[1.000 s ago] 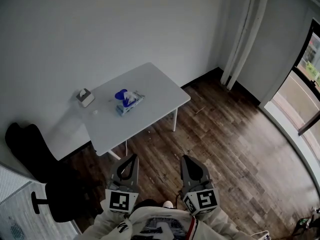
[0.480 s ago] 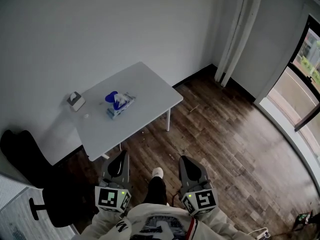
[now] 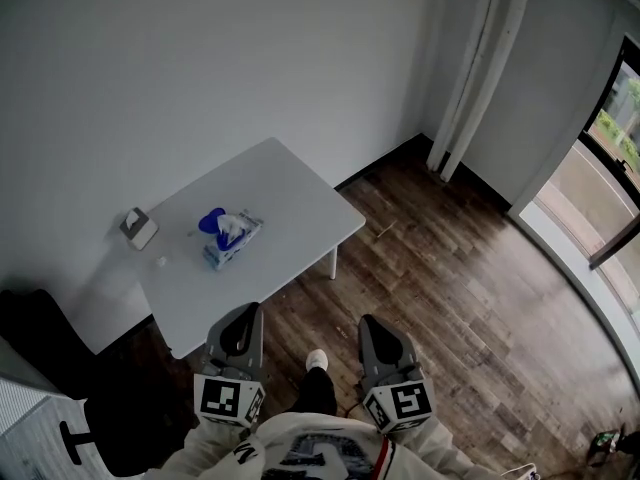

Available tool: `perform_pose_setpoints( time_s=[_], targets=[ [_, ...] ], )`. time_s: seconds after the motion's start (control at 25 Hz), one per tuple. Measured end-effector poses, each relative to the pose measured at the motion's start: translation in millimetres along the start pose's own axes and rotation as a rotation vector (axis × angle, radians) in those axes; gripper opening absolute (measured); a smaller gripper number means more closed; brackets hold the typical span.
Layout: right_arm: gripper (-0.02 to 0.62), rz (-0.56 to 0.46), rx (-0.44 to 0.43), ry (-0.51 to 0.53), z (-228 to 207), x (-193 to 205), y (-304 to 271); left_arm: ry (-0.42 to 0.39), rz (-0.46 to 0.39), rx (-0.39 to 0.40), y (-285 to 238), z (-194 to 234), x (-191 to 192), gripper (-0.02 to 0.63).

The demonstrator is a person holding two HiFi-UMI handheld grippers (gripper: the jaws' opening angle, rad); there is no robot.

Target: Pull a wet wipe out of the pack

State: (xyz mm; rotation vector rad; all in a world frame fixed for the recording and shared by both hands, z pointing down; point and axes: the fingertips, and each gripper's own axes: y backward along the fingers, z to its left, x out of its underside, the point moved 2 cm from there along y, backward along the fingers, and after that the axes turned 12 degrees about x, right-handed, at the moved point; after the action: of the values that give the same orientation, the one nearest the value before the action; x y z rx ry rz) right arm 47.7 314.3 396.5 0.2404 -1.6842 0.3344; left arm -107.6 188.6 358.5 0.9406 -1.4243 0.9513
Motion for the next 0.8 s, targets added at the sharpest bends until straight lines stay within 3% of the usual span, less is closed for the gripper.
perform_pose_setpoints(
  time_s=[0.4, 0.8],
  targets=[
    [0.005, -0.012, 0.026, -0.002, -14, -17, -131, 0.003, 0.01, 0.02, -106, 91, 9, 0.005],
    [0.005, 0.032, 0.031, 0.012, -11, -12, -220, 0.032, 0.012, 0.019, -162, 160, 21, 0.005]
  ],
)
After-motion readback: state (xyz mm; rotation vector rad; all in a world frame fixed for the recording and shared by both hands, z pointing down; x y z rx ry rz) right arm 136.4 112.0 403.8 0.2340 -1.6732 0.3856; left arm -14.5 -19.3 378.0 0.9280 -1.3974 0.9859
